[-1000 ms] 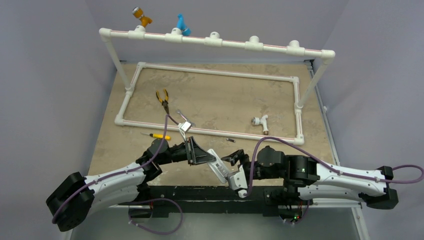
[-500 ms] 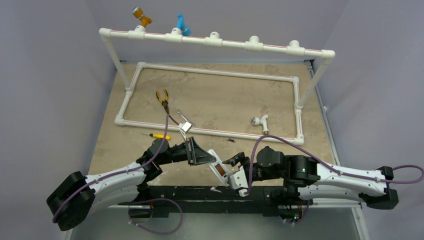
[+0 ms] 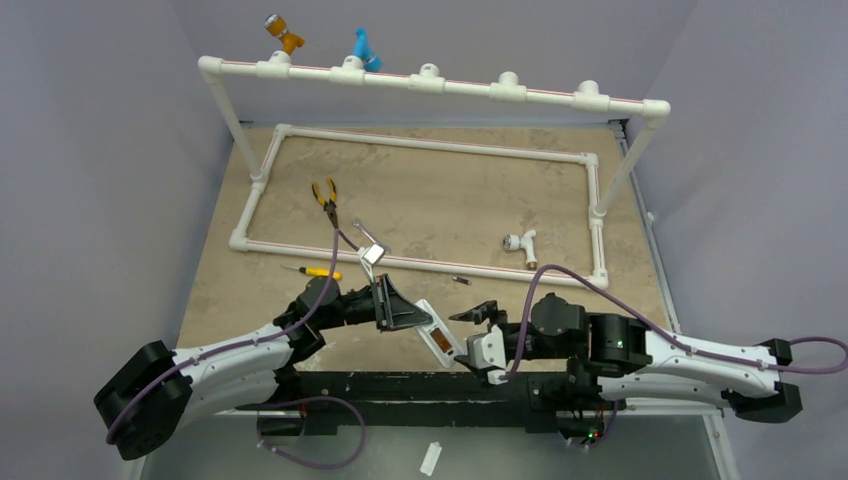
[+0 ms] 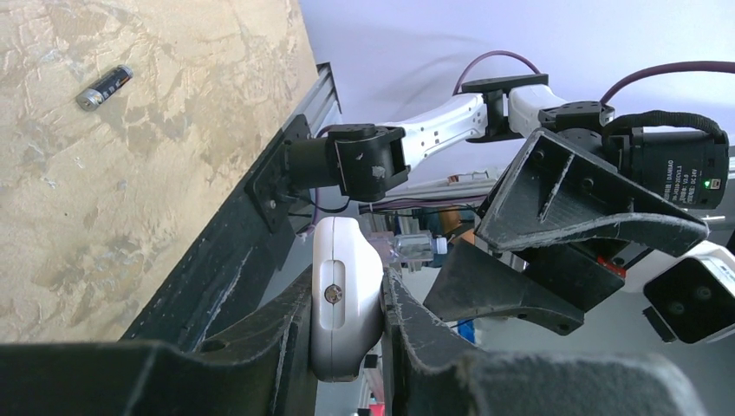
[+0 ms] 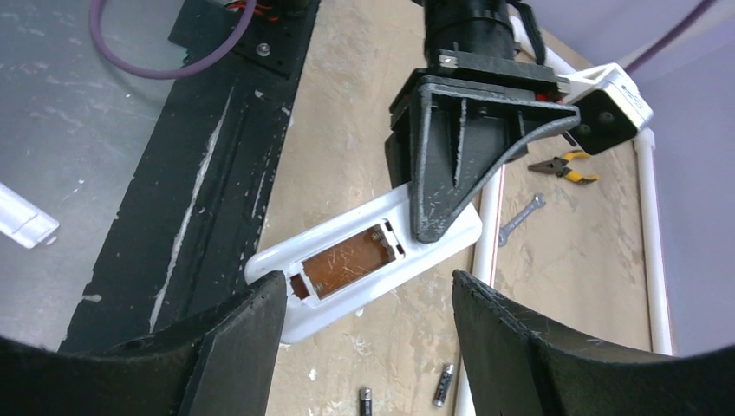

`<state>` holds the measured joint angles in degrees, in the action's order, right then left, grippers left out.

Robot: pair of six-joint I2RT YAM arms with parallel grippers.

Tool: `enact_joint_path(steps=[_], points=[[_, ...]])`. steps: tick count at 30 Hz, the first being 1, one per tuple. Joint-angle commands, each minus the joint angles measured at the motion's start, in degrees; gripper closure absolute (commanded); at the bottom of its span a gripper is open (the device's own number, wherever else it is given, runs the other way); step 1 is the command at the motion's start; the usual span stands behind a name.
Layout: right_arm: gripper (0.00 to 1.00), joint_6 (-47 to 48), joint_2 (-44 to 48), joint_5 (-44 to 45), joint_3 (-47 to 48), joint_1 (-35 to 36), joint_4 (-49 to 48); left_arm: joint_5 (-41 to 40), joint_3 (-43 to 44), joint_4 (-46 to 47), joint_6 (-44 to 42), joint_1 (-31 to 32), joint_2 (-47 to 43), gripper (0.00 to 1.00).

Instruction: Load the batteries into the remote control

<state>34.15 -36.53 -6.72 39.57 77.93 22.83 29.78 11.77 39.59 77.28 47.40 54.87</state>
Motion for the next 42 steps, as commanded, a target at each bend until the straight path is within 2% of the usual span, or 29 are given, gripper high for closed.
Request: enact_joint_path(steps=[1,7,12,15,18,22,25,29,35,42], points=[[0.34,-7.49,2.47,3.60,-1.41,-0.17,-4.73,-1.13,2.08,0.01,-2.14,0.24,-1.11,1.00],[0.39,-13.75,5.03,1.55,-1.98,-0.03,-1.40,-0.70,3.56,-7.83,-5.19,-2.62,-5.02,1.00],[0.45,-19.89,3.93,-0.86,-2.02,2.12,-0.36,4.03,3.78,-11.74,-6.47,-11.82,-7.62,1.00],[0.47,-25.55,3.29,0.61,-5.09,5.60,-5.14,7.17,5.58,-15.75,-8.48,-17.44,-8.66,1.00],[0.47,-31.69,1.16,7.25,-9.52,13.46,-12.38,8.95,7.91,-20.51,-11.19,-20.56,-9.90,1.00],[0.43,-38.58,-9.15,28.27,-11.94,30.20,-20.71,9.62,10.84,-26.58,-14.61,-22.88,-11.36,1.00],[0.42,-45.70,-16.65,39.74,-11.14,35.60,-22.42,10.01,11.66,-28.16,-15.67,-23.84,-11.80,1.00],[0.43,-55.05,-21.80,42.29,-11.59,37.12,-25.36,10.79,11.70,-28.30,-15.66,-24.84,-11.78,1.00],[0.47,-65.00,-22.93,42.74,-13.42,37.78,-26.00,10.90,11.13,-28.64,-15.66,-24.98,-12.55,1.00],[0.51,-73.65,-27.95,43.63,-14.59,40.89,-27.17,10.66,10.46,-28.70,-15.80,-25.07,-12.79,1.00]])
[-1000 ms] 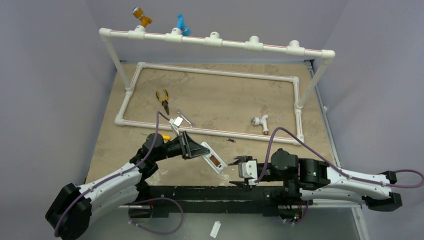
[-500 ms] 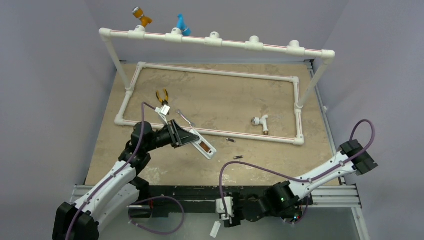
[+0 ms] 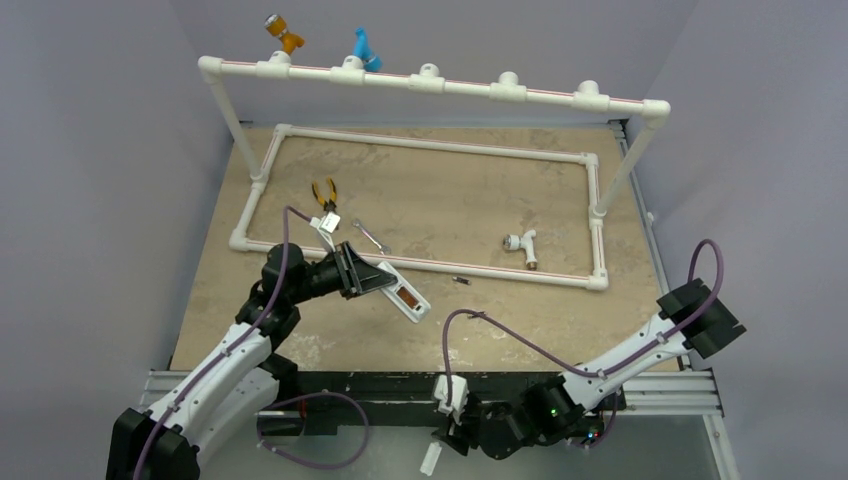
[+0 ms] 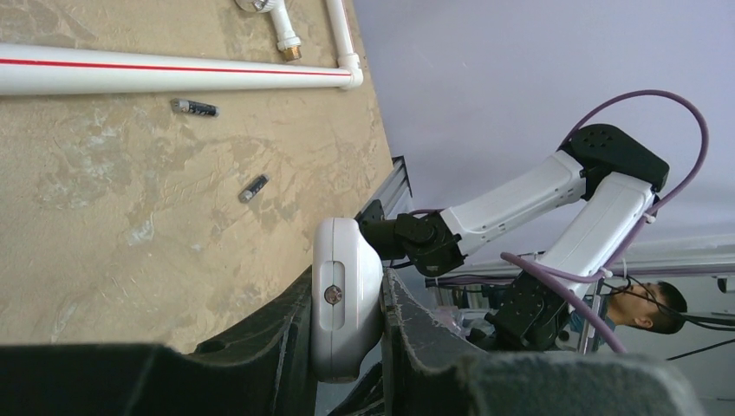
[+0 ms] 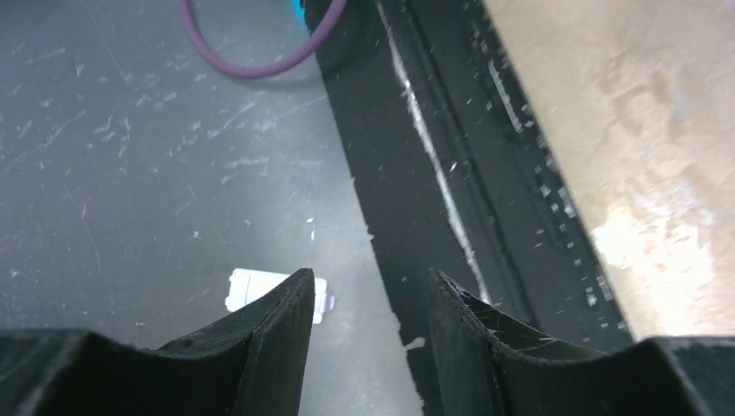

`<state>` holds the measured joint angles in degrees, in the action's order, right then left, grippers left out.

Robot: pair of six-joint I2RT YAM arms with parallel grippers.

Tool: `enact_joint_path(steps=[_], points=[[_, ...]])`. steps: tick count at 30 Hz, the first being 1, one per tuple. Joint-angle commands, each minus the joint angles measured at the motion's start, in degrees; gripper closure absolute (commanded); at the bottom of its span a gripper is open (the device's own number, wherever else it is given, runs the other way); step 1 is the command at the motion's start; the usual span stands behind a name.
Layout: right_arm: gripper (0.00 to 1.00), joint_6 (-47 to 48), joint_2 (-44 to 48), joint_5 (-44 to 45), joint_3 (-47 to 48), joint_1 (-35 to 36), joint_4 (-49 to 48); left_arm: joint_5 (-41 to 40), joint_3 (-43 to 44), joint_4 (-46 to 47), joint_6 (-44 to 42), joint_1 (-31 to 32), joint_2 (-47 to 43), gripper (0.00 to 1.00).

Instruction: Load the batteries into the remote control

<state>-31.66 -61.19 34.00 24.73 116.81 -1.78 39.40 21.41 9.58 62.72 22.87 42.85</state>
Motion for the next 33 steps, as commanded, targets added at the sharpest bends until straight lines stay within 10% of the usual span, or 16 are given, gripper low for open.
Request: enact_joint_path(steps=[1,33], points=[[0.51,-8.72,-4.70,3.10,0.62,2.52,-2.47,1.03,0.78,1.36,-1.20,-0.57,-0.69,1.00],[0.54,-13.77,-17.27,0.88,3.57,4.65,-3.55,1.74,0.48,1.97,-1.37,-0.64,-0.53,1.00]])
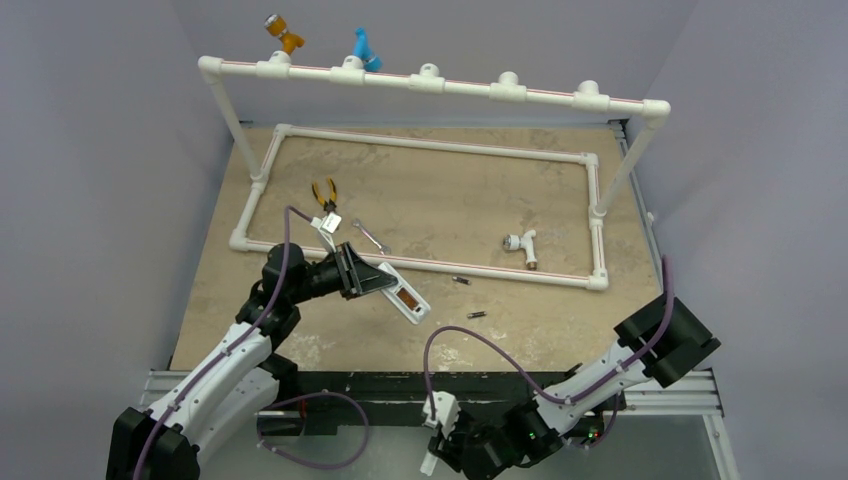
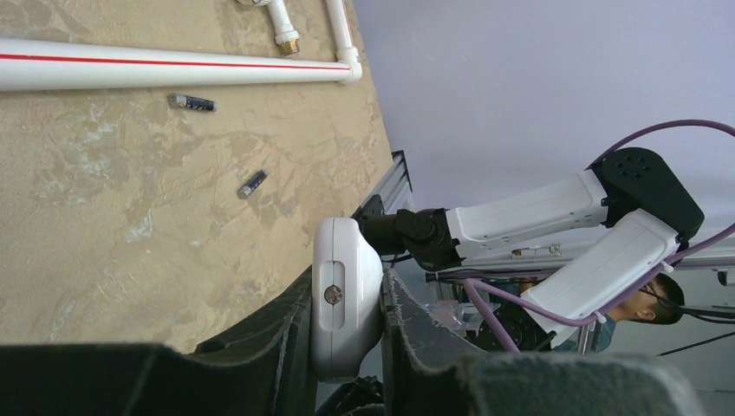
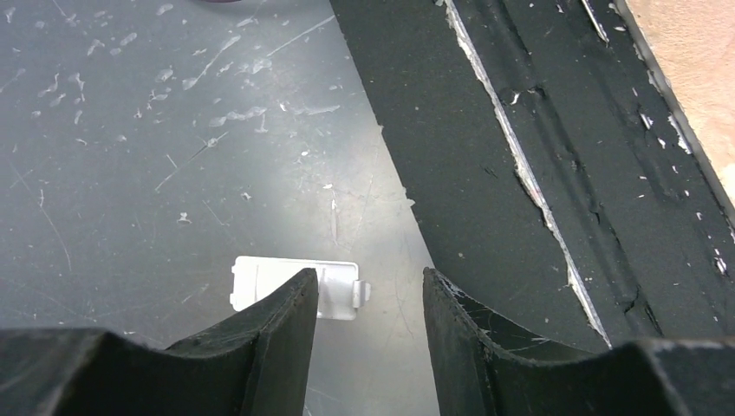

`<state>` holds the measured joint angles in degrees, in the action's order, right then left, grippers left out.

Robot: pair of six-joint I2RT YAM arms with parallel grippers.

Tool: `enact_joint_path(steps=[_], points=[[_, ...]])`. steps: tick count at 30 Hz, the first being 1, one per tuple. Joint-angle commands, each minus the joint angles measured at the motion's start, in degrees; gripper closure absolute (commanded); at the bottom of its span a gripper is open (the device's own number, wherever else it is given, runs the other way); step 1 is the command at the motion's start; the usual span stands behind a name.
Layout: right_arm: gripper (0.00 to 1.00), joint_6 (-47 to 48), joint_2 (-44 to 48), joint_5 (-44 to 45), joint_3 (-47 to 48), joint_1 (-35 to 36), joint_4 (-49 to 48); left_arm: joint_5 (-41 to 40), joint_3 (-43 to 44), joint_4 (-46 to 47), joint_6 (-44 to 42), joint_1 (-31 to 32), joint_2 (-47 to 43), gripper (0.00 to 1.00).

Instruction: Load the batteries into the remote control

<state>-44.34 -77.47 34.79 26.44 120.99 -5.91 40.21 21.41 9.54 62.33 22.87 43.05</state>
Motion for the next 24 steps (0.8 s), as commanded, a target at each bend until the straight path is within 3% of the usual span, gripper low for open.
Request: enact_joint_path(steps=[1,24], points=[[0.55,-1.10,-1.08,0.15,1.99,0.48,0.75,0.93,0.41,2.03,-0.98,-0.69,-0.68,1.00],[0.80,-1.05,0.56,0.63,2.20,0.82,4.15,1.41,-0.49,2.13,-1.24,-1.49,-1.06,1.00]])
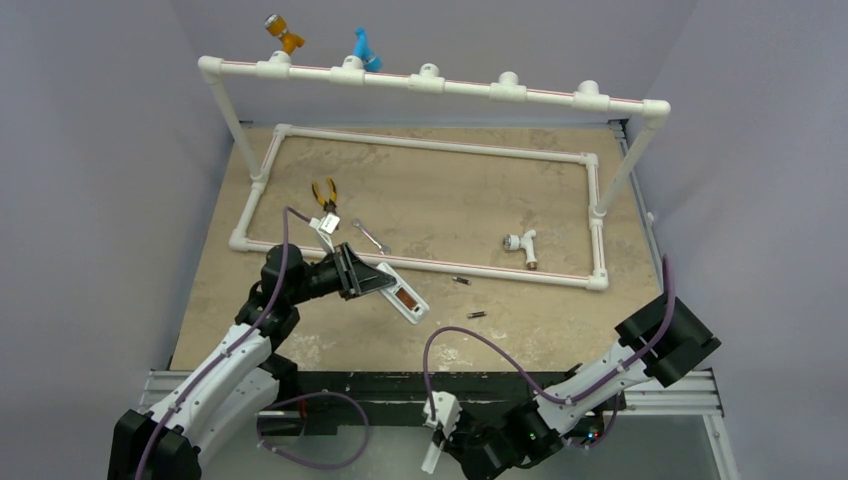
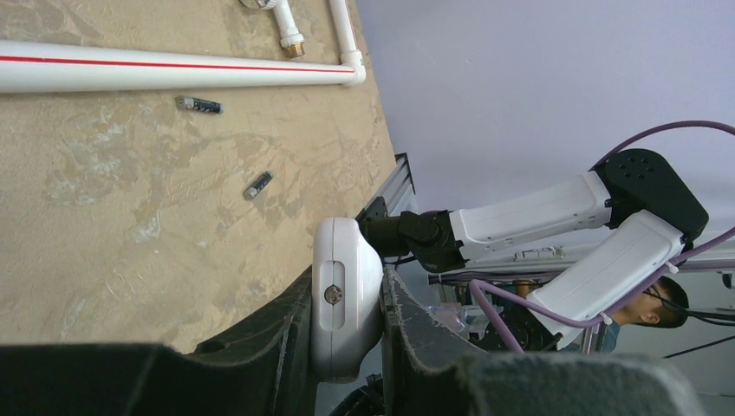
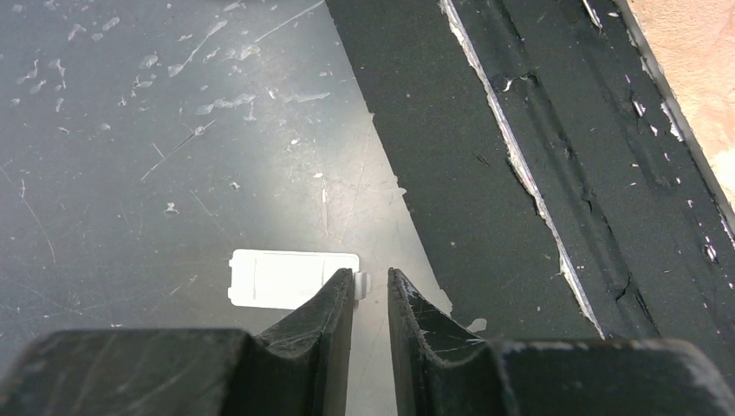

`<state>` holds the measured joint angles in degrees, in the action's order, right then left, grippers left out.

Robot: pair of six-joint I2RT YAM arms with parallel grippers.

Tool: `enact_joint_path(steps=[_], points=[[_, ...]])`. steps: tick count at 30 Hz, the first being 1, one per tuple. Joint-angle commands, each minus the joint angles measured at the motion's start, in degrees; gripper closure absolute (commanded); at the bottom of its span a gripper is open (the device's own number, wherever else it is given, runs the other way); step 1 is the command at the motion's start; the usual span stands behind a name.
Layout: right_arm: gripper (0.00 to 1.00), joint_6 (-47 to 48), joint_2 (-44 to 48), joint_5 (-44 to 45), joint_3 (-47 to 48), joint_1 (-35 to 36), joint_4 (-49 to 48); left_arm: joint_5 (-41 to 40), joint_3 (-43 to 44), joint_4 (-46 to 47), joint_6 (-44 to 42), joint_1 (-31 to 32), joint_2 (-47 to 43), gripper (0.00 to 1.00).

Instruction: Load the batteries into the remote control

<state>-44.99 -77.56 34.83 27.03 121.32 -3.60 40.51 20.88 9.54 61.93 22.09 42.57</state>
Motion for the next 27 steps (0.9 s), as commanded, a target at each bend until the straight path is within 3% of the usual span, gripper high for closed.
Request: enact_joint_path(steps=[1,9,15,19,21,23,27], points=[[0.81,-0.24,0.72,1.04,1.73,0.49,1.96,1.14,0.03,2.17,-0.85,-0.73,-0.56,1.00],[0.94,-4.71,7.50,10.57,1.79,0.45,9.90,1.54,0.20,2.32,-0.96,-1.38,-0.29,1.00],[0.97,-14.83,19.75,25.39,1.29,0.12,26.70,1.59,0.15,2.19,-0.94,-1.62,-0.43,1.00],[0.97,-17.46,26.85,27.80,1.50,-0.55,34.36,1.67,0.27,2.11,-0.85,-1.70,-0.60,1.00],[0.93,-13.17,28.47,24.50,0.27,-0.64,30.90,1.61,0.26,1.94,-0.93,-1.70,-0.64,1.00],[0.80,-8.89,27.91,19.18,-1.96,-0.60,24.33,1.50,0.26,1.90,-1.01,-1.77,-0.57,1.00],[0.61,-5.57,19.26,13.39,-1.87,-0.56,15.37,1.39,0.36,1.97,-0.94,-1.78,-0.31,1.00]])
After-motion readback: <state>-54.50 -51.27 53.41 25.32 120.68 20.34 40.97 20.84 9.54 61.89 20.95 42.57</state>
